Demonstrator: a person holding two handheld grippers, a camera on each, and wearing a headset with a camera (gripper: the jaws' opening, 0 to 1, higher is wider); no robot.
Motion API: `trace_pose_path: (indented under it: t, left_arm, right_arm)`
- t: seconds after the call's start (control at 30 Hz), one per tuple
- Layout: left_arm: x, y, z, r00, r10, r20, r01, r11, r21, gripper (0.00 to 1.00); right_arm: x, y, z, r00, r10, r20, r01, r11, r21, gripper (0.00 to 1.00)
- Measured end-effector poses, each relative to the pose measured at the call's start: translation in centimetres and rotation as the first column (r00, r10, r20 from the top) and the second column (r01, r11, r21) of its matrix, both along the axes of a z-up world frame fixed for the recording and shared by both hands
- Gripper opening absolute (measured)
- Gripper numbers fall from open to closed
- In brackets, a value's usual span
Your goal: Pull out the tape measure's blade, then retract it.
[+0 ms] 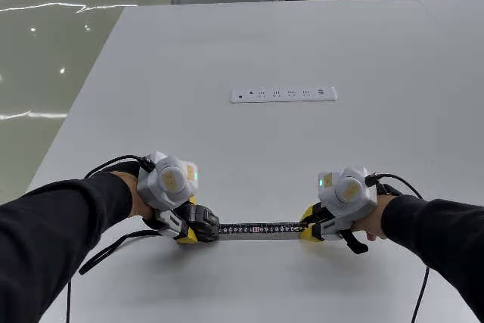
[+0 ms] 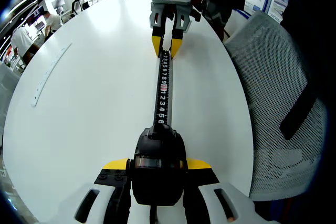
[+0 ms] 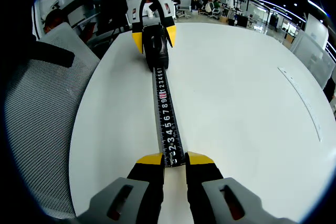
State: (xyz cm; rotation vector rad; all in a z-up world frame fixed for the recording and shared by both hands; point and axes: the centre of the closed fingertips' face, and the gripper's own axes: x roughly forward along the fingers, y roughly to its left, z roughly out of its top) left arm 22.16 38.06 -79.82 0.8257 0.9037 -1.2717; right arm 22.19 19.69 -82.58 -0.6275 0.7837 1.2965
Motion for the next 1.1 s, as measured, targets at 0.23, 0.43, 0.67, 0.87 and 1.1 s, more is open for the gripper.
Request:
trace_pose_path:
  t: [0.23,0.43,0.67,0.87,1.1]
  left_arm:
    - [0.0,0.0,0.0,1.0,0.001,0.0,-0.001,1.0,-0.002,0.34]
    - [0.0,0.0,0.0,1.0,0.001,-0.001,-0.001,1.0,-0.002,0.34]
    - [0.0,0.0,0.0,1.0,0.001,-0.002,-0.001,1.0,-0.003,0.34]
    - [-0.1,0.0,0.0,1.0,0.001,-0.003,-0.001,1.0,-0.004,0.34]
    - [-0.1,0.0,0.0,1.0,0.003,-0.004,-0.003,1.0,-0.005,0.34]
  right_arm:
    - [0.0,-0.6,0.0,1.0,-0.001,0.0,0.001,1.0,-0.008,0.12]
    - [0.0,-1.5,0.0,1.0,-0.006,0.002,0.006,1.0,-0.018,0.12]
    - [0.0,-2.3,0.0,1.0,-0.012,0.001,0.012,1.0,-0.026,0.12]
    - [0.0,-2.7,0.1,1.0,-0.017,-0.002,0.017,1.0,-0.025,0.12]
    - [0.1,-3.2,0.1,1.0,-0.017,0.0,0.017,0.999,-0.03,0.12]
